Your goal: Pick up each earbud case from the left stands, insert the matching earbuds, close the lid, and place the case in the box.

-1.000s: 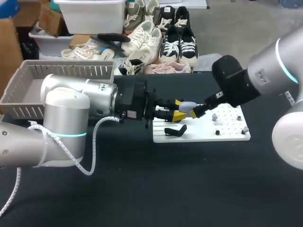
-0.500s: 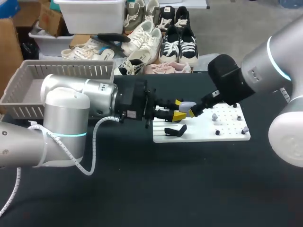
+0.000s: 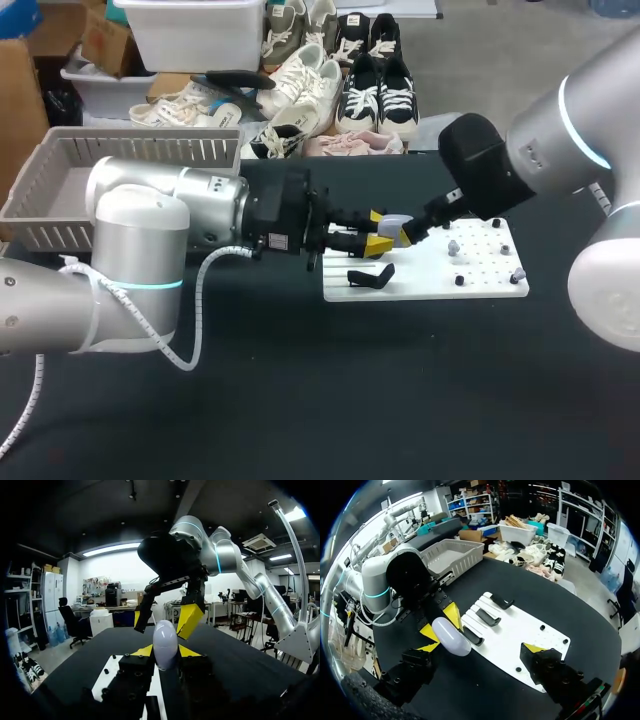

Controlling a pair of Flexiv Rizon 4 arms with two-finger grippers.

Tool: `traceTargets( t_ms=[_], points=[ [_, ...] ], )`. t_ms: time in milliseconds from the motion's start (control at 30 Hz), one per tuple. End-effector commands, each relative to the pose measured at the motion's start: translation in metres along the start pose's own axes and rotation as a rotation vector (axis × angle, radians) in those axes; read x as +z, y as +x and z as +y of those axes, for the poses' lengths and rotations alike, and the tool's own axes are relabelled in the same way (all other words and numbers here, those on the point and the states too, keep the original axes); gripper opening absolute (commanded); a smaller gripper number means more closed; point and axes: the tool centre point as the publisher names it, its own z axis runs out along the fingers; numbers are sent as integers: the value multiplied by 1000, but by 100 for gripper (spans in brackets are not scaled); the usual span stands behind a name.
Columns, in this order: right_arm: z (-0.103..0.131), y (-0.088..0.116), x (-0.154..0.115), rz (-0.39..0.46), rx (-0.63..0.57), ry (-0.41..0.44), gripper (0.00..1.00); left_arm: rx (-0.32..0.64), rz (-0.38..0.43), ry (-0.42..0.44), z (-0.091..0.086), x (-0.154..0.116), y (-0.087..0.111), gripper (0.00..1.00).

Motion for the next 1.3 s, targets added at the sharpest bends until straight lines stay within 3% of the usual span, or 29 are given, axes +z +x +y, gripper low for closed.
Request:
traceTargets(
  t_ms=[33,567,800,1067,1300],
  points=[
    [1,-1,1,-2,5,92,100,0,0,5,1,0,1,0],
    [-6,-20,-20,-65,42,91,100,0,0,5,1,0,1,0],
    [-21,-24,-48,-102,-5,205,100,7,-1,5,1,1,0,0],
    [-50,2,-72,-36,-19,346,100,27,-15,-4,3,0,2,0],
    [-73,38,-68,81,-25,465,100,22,-21,-1,4,-1,5,0]
  ],
)
